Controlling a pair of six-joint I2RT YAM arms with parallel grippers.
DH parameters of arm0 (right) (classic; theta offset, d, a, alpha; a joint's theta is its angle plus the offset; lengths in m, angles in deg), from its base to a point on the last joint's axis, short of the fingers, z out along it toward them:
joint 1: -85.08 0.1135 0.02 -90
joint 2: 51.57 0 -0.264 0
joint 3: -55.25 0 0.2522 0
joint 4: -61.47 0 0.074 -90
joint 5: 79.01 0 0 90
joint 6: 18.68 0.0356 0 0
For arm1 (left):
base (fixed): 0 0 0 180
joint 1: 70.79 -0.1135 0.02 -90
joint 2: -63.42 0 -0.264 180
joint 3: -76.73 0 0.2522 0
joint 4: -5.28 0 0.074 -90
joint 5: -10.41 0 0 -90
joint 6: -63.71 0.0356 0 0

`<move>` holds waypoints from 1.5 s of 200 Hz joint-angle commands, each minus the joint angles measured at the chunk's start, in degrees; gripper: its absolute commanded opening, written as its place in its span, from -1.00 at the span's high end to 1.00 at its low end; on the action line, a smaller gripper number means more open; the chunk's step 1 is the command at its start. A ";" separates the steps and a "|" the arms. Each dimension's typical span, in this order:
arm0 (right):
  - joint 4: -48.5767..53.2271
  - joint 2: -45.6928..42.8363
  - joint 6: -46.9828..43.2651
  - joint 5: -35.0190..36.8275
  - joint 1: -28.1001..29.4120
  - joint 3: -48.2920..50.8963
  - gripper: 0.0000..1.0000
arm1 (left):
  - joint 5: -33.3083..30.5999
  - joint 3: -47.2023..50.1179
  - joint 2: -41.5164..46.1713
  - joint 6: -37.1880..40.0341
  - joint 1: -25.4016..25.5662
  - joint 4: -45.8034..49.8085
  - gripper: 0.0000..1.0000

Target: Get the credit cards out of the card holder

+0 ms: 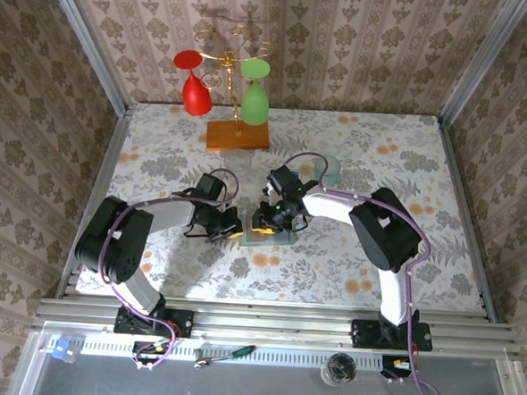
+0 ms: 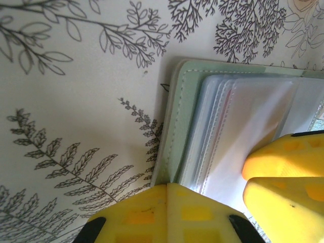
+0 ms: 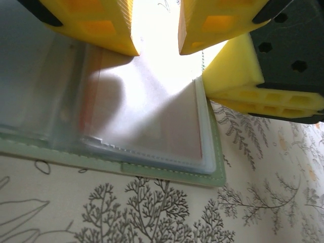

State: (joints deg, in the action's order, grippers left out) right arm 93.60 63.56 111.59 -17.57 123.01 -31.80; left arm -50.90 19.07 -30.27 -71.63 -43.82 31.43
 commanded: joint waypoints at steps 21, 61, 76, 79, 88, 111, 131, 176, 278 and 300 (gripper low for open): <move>5.27 -2.60 -1.75 6.28 0.24 0.41 0.45 | -0.82 1.13 -0.44 1.11 -0.37 1.70 1.00; 4.31 -3.88 -1.71 6.51 -0.30 1.91 0.46 | -1.00 0.69 -0.38 1.37 -0.34 2.38 1.00; 2.82 -3.87 -1.28 5.29 -0.87 2.83 0.47 | -1.00 0.50 -0.37 1.48 -0.42 2.54 1.00; 2.62 -3.86 -1.21 5.08 -1.00 3.03 0.47 | -1.05 0.48 -0.41 1.44 -0.42 2.62 1.00; 2.02 -3.84 -1.00 4.25 -1.34 3.43 0.48 | -1.09 0.26 -0.43 1.48 -0.44 2.81 1.00; -0.38 -4.51 -0.57 2.16 -2.19 5.08 0.49 | -1.35 -0.20 -0.19 1.85 -0.42 3.66 1.00; -3.23 -4.75 0.20 -0.54 -3.16 6.52 0.50 | -1.61 -0.48 0.21 2.11 -0.44 4.28 1.00; -6.45 -5.40 0.40 -2.86 -4.48 8.97 0.53 | -2.08 -2.15 2.75 1.91 -0.42 5.52 1.00; -10.64 -6.04 1.13 -5.37 -5.76 12.29 0.58 | 3.90 -2.05 2.07 -4.79 0.88 -5.09 0.89; -10.80 -6.08 1.16 -5.37 -5.85 12.61 0.58 | 4.88 -1.41 1.73 -6.52 1.25 -8.36 0.83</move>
State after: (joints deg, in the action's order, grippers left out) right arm 83.02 59.14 112.12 -22.13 117.53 -20.29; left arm -48.49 17.70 -27.69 -75.17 -43.10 27.64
